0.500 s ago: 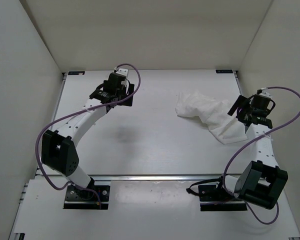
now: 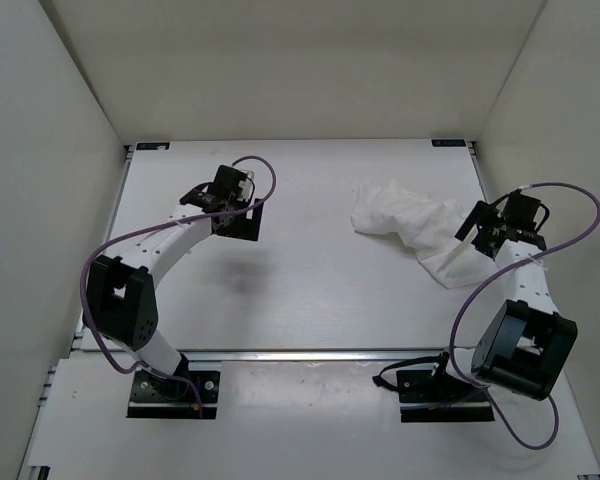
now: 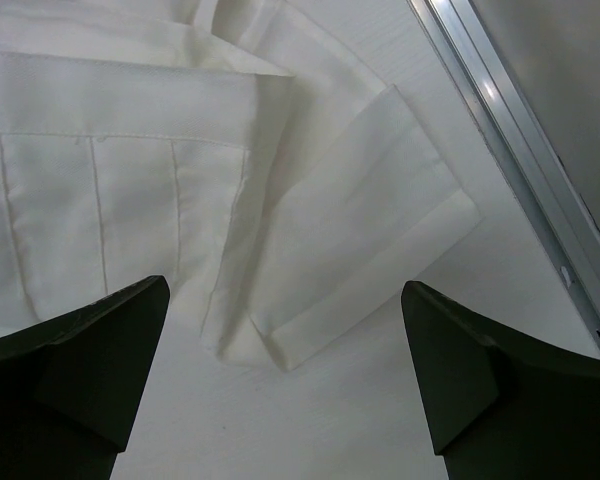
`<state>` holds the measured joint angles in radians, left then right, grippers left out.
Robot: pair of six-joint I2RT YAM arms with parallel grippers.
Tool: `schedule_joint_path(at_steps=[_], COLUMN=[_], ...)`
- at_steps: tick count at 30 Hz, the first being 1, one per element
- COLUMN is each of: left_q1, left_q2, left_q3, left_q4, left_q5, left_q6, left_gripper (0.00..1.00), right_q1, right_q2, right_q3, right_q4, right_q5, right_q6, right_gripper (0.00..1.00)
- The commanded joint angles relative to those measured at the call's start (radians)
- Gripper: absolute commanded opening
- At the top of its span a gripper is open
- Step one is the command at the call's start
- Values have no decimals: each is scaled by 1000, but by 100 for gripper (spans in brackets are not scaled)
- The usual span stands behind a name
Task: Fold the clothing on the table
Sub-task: Grab the skirt from the pile
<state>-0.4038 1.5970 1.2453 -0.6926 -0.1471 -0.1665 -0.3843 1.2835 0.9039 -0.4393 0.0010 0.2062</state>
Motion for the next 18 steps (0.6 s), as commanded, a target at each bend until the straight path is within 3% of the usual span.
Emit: schedule_joint_path(at_steps=[1,5,9,14,16,18], left_q1=[-4,0,-4,-124,-141,-116], left_q2=[-25,0,0,-5,9,24], left_q3=[6,31,71,57,46,33], left_q4=[-10,-13,-25,-24,-34,-39], left_q5=[-38,-115,7,-179,-306,-307], left_q6=[12,58,49,114,110,98], left_gripper=[99,99,98,98,99,99], right_q1=[-8,-21,-15,-11,-7,1], right_q2=[13,75,126,229,247,252], right_q3=[17,9,32,50,61,64], right_q4=[27,68,122,148,160,184], right_q5=[-36,-104,-113,-134,-133,-137], right_q6=[-8,7,32,42,44,41], right_gripper=[100,100,98,89,84,81])
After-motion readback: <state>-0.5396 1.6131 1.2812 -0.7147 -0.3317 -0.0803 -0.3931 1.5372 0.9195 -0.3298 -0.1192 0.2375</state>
